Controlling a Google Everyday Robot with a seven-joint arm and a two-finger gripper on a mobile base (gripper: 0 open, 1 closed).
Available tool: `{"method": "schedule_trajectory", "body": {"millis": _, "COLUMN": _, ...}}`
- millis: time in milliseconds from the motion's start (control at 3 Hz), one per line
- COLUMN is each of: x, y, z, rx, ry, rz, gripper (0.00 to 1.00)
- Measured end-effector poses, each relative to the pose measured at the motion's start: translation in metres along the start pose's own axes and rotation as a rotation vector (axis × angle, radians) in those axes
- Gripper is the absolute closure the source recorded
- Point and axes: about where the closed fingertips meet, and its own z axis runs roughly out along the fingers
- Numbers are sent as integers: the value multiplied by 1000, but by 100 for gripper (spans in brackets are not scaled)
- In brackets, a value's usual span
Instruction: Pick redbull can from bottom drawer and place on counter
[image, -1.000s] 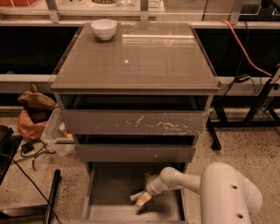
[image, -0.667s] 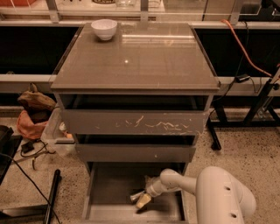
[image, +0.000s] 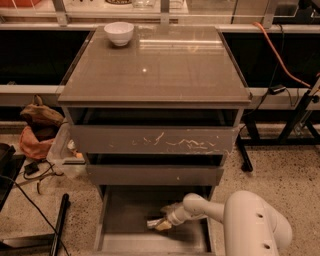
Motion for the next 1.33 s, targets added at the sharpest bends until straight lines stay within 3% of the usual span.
{"method": "schedule_trajectory", "body": {"millis": 333, "x": 0, "y": 0, "z": 0, "rx": 0, "ry": 0, "rz": 0, "gripper": 64}}
{"method": "schedule_trajectory", "body": {"millis": 667, "x": -10, "y": 5, "z": -19, "rx": 25, "ry": -13, "rz": -17, "gripper": 87}}
{"method": "schedule_trajectory", "body": {"millis": 1000, "x": -43, "y": -20, "z": -106, "rx": 209, "ry": -76, "rz": -52, "gripper": 100}}
{"method": "schedule_trajectory", "body": {"millis": 1333, "x": -85, "y": -37, "z": -218, "rx": 441, "ry": -138, "rz": -157, "gripper": 100}}
